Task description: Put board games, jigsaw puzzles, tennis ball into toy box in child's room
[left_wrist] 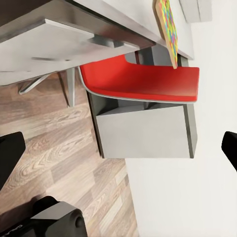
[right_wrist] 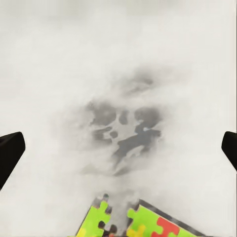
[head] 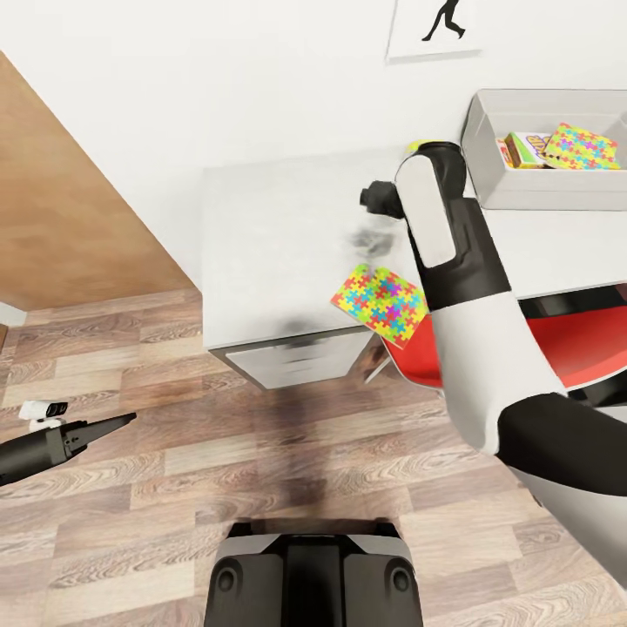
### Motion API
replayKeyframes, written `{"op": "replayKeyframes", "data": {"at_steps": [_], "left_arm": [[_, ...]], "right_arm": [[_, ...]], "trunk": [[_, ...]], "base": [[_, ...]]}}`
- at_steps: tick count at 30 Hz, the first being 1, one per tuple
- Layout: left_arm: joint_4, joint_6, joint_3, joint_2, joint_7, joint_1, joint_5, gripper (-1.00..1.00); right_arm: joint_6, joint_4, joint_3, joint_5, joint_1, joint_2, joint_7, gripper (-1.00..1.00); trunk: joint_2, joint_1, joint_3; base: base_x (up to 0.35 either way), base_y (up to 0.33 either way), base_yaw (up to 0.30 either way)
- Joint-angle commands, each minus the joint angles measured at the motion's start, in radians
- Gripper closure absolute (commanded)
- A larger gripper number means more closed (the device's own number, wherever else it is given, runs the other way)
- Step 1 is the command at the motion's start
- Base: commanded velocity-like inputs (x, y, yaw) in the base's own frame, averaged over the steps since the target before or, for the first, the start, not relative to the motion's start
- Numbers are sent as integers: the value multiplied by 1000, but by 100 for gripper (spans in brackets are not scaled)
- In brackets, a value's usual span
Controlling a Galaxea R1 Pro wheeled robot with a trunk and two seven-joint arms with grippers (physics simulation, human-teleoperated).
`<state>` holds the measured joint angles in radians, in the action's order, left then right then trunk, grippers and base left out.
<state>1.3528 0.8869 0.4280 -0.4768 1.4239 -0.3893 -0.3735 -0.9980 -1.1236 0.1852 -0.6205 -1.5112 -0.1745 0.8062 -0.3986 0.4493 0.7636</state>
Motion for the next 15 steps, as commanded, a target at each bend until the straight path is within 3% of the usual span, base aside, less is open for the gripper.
{"op": "replayKeyframes", "data": {"at_steps": [1,4,6,7,8,9,10,11,12,13,14,15], "left_arm": [[0,11,0,0,3,0,-1,-100],[0,11,0,0,3,0,-2,-100],[0,11,0,0,2,0,-1,-100],[0,11,0,0,2,0,-1,-100],[0,11,0,0,1,0,-1,-100],[0,10,-1,0,1,0,-1,-100],[0,10,0,0,1,0,-1,-100],[0,10,0,0,1,0,-1,-100],[0,10,0,0,1,0,-1,-100],[0,10,-1,0,1,0,-1,-100],[0,10,-1,0,1,0,-1,-100],[0,10,-2,0,1,0,-1,-100]], "right_arm": [[-13,-29,-8,-14,1,0,9,-100],[-41,-130,-35,-78,26,0,6,-100],[-49,-177,-51,-197,60,0,5,-100],[-49,-188,-55,-234,70,0,6,-100],[-49,-209,-61,-312,92,1,6,-100],[-49,-220,-63,-352,104,10,6,-100],[-49,-237,-64,-430,127,31,6,-100],[-49,-244,-64,-467,138,42,5,-100],[-49,-254,-64,-536,157,63,5,-100],[-49,-263,-63,-655,185,93,4,-100],[-49,-265,-64,-702,202,101,3,-100],[-49,-265,-65,-722,211,105,3,-100]], "trunk": [[-1,1,1],[-1,1,1],[-1,1,1],[-1,1,1],[-1,1,1],[-1,1,1],[-1,1,1],[-1,1,1],[-1,1,1],[-1,1,1],[-1,1,1],[-1,1,1]], "base": [[0,0,0],[0,0,0],[0,0,0],[0,0,0],[0,0,0],[0,0,0],[0,0,0],[0,0,0],[0,0,0],[-7,0,0],[-41,0,0],[-60,0,0]]}}
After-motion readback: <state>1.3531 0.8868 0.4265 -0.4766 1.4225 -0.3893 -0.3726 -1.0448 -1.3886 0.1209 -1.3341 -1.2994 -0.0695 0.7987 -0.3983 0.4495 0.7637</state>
